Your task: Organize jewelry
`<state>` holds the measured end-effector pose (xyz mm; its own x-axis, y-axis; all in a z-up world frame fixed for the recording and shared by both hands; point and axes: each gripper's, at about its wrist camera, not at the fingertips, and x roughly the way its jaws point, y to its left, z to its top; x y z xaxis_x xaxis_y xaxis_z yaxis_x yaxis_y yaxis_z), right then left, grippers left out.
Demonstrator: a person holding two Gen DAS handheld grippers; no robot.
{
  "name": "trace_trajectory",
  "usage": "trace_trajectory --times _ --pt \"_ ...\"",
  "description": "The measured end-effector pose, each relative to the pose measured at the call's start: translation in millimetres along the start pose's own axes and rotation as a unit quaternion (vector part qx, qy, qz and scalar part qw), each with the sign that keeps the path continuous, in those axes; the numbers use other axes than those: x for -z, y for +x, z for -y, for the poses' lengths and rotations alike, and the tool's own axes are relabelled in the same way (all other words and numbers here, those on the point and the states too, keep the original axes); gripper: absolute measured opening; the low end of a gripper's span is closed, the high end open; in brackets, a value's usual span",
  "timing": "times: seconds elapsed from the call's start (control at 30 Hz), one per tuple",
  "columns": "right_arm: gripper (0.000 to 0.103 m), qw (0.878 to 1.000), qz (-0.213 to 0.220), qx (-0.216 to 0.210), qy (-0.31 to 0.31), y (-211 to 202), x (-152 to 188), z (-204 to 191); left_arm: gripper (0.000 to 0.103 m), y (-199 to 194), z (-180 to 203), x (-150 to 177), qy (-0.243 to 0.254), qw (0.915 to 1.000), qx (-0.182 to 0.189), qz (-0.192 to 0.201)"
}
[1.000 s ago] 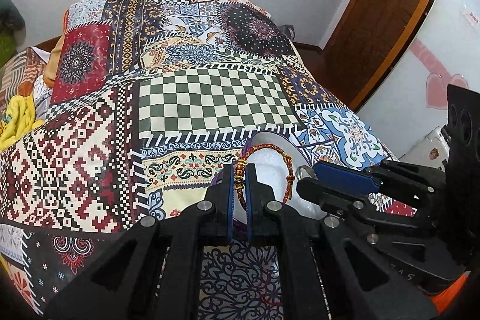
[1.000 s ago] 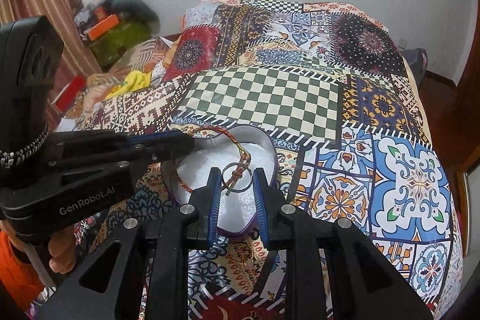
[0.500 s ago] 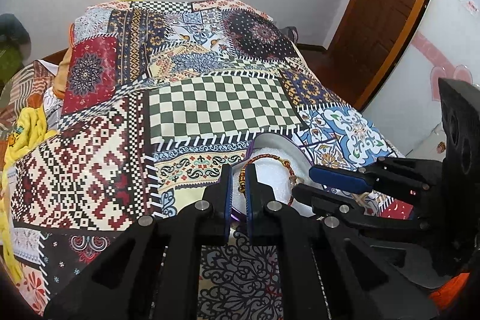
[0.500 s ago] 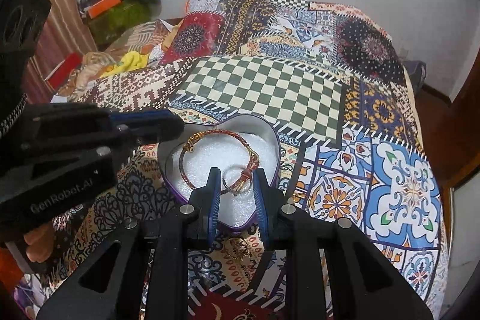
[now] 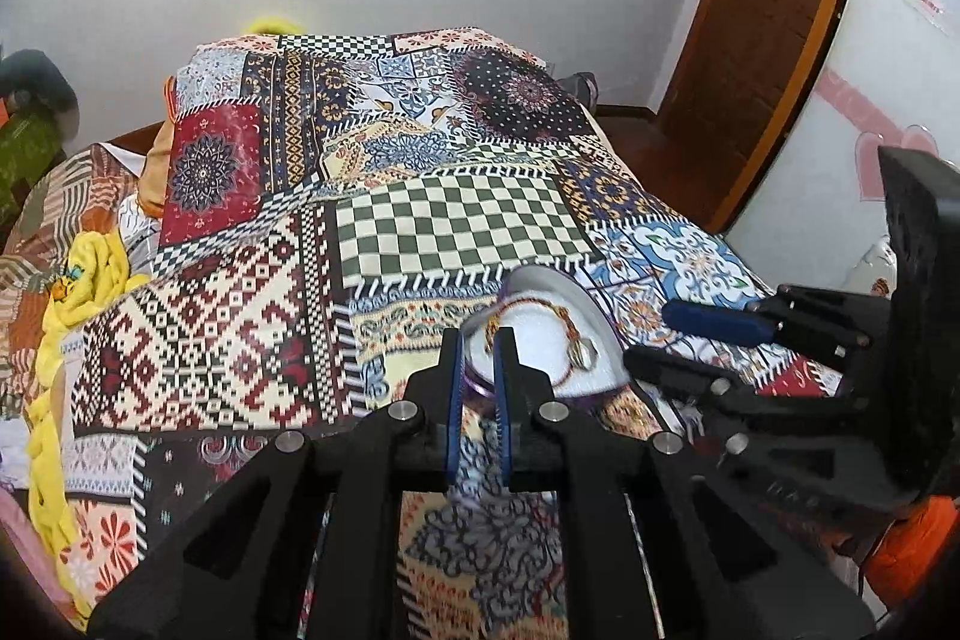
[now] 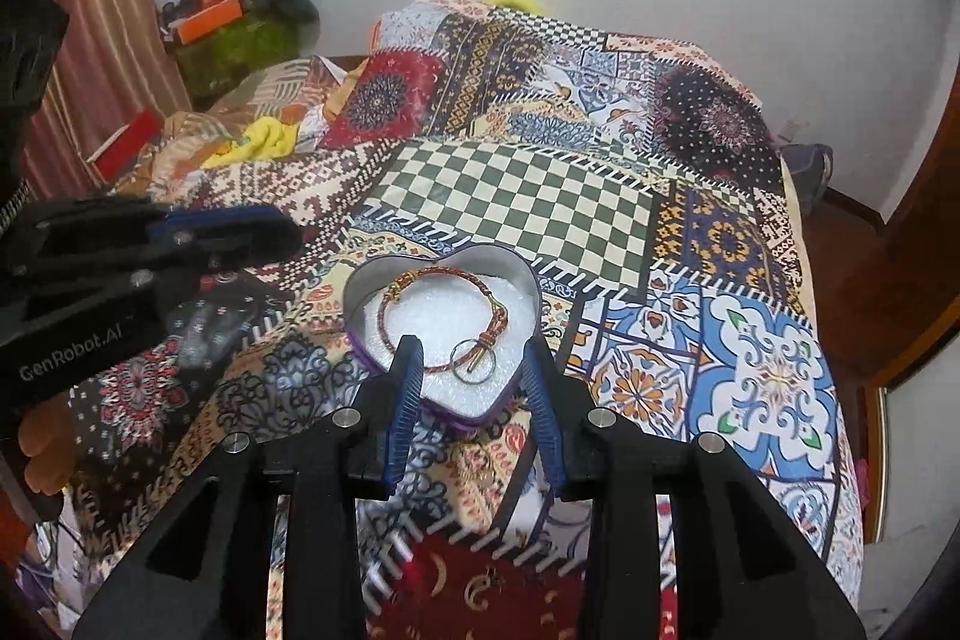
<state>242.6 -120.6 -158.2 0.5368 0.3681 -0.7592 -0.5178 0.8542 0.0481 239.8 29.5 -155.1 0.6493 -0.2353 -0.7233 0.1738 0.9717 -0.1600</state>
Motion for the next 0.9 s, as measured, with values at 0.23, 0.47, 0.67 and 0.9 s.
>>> trace_trajectory --times 0.23,0.47,0.67,0.9 --pt "0.031 1.000 0.001 -0.005 -0.005 -18.2 10.6 -10.1 0.008 -14.5 -0.1 23.4 -0.004 0.9999 -0.005 -0.015" --pt "0.031 1.000 -0.006 -0.017 -0.010 -26.3 26.5 -26.8 0.016 -21.7 -0.1 52.7 -0.001 0.9992 -0.015 -0.038" --pt "0.031 0.999 -0.034 -0.033 0.001 -19.9 47.8 -38.0 0.020 -26.7 1.8 78.7 -0.001 0.9983 -0.011 -0.057" --pt "0.031 0.997 -0.063 -0.049 -0.015 -6.6 65.8 -57.5 0.031 -31.9 0.4 103.9 -0.006 0.9975 -0.023 -0.067"
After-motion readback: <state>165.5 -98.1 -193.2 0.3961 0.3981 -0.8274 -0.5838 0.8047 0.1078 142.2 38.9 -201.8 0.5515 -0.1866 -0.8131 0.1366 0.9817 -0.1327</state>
